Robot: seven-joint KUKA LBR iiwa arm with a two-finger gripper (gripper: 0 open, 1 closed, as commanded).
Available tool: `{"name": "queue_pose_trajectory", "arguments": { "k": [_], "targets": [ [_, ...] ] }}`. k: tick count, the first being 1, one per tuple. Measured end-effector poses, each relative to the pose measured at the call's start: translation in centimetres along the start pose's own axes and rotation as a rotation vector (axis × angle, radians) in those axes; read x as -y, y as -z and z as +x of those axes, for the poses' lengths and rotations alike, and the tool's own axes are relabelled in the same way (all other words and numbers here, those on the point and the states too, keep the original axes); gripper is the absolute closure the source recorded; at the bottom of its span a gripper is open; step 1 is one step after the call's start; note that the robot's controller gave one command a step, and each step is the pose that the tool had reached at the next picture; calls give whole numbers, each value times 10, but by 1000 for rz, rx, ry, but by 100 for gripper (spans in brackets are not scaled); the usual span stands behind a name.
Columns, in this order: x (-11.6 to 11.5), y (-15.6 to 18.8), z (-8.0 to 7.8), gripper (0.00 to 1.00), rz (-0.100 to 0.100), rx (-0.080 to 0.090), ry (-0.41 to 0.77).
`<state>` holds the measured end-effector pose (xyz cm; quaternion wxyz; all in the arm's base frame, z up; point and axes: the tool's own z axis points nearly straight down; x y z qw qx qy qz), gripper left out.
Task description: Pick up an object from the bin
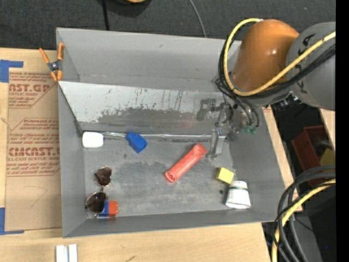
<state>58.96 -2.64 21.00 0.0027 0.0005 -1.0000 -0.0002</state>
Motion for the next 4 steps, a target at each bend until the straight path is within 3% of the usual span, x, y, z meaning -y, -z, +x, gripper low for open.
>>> {"name": "queue_pose_trajectory", "arguments": {
  "k": [1,2,3,4],
  "targets": [
    [0,5,-1,0,0,8,0],
    [-2,-31,4,0,1,15,7],
    [-4,-102,24,0,1,11,43],
    [-6,-137,21,0,-1,7,-39]
  ]
}}
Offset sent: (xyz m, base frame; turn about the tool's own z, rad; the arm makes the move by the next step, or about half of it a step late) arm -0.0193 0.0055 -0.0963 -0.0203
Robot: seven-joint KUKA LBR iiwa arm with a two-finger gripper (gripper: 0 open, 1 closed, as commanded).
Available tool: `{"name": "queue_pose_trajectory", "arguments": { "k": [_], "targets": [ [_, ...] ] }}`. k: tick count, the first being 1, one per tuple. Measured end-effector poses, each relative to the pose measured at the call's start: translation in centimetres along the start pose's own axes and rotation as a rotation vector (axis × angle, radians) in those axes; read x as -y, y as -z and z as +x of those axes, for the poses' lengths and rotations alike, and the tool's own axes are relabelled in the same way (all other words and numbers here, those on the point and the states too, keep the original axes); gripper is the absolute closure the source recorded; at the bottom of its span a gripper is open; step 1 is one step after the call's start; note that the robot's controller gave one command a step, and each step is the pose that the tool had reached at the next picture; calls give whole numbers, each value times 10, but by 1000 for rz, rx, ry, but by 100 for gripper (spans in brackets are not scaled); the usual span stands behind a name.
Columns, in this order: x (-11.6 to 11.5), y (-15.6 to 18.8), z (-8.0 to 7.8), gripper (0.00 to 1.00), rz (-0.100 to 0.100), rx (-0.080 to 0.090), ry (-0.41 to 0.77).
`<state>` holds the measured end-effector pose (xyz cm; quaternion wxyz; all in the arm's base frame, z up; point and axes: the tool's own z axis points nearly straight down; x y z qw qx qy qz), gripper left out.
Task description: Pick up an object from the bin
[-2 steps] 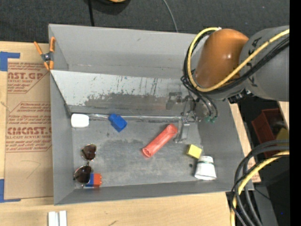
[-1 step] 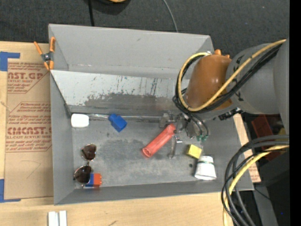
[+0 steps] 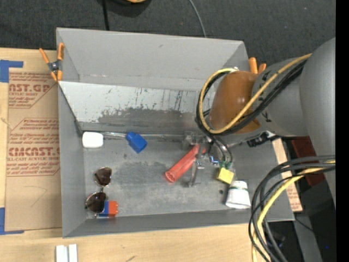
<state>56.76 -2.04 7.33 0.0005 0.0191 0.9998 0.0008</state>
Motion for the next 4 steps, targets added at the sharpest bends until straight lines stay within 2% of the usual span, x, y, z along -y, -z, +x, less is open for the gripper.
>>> {"name": "queue_pose_trajectory", "arguments": {
  "k": [1,2,3,4],
  "targets": [
    [-8,-4,-8,100,2,7,85],
    [-8,-4,-8,100,2,7,85],
    [-15,119,1,100,1,9,78],
    [-15,118,1,100,1,9,78]
  ]
}}
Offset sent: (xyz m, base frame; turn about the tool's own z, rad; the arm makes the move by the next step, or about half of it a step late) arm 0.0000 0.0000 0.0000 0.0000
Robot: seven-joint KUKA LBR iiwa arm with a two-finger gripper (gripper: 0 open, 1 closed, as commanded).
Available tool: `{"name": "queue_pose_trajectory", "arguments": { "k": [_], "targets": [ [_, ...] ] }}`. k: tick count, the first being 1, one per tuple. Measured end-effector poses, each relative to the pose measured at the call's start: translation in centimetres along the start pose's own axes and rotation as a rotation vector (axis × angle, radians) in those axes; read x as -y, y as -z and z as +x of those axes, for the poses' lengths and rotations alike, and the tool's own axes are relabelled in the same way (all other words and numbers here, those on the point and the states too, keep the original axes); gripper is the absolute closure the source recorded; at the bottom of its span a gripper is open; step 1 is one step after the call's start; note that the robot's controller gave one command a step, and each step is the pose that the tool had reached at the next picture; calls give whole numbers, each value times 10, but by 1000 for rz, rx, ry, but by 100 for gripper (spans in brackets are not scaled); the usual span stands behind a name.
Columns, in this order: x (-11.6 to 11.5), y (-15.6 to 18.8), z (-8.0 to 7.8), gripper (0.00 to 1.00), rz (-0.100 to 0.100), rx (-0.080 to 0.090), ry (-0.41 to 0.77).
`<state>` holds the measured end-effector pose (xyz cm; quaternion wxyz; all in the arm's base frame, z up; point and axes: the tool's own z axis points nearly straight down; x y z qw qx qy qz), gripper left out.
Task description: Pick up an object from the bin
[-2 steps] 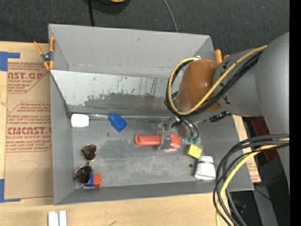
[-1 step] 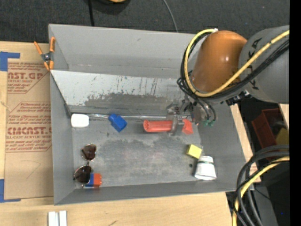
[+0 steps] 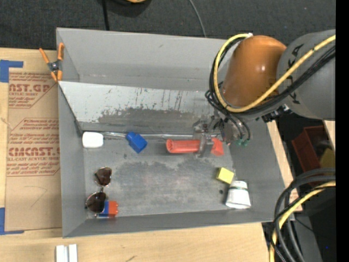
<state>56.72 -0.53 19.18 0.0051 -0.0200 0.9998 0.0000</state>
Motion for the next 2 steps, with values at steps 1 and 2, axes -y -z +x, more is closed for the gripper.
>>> {"name": "queue_pose_trajectory", "arguments": {
  "k": [1,2],
  "targets": [
    [-3,14,-1,100,0,-1,32],
    [13,145,-20,100,0,4,17]
  ]
}}
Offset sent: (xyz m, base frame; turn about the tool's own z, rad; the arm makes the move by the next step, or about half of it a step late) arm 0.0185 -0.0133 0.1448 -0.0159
